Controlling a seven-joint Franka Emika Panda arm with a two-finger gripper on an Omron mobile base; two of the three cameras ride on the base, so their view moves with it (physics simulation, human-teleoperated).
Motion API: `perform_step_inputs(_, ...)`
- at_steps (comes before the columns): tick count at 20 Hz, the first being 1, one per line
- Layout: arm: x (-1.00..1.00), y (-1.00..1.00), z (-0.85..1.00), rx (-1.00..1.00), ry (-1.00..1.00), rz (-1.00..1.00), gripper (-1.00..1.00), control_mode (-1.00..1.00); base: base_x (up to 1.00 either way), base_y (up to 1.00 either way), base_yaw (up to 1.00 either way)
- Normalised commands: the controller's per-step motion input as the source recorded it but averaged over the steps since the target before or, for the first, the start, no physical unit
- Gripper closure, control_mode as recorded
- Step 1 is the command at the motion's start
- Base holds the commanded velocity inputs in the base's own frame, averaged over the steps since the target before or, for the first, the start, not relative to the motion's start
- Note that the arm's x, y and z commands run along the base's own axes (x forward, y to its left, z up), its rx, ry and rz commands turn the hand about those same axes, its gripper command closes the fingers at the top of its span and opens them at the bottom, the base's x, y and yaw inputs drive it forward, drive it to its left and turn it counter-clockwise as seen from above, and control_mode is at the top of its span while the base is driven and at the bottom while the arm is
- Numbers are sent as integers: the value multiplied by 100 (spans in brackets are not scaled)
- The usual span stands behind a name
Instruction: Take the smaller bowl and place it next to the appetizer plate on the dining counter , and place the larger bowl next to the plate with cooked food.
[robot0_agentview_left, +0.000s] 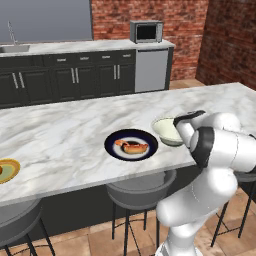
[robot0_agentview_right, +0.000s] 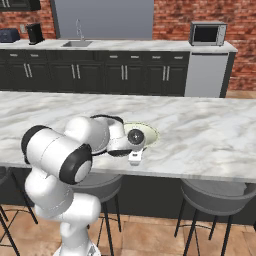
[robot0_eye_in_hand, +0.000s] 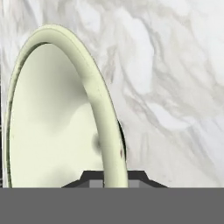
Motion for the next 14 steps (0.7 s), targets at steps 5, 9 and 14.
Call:
perform_step_inputs(5,30,0,-26,0,0,0,-100,-100,0,0,0)
perform_step_inputs(9,22,0,-15,0,0,0,-100,-100,0,0,0)
perform_step_inputs(14,-13,-16,37,0,0,-1,-100,-100,0,0,0)
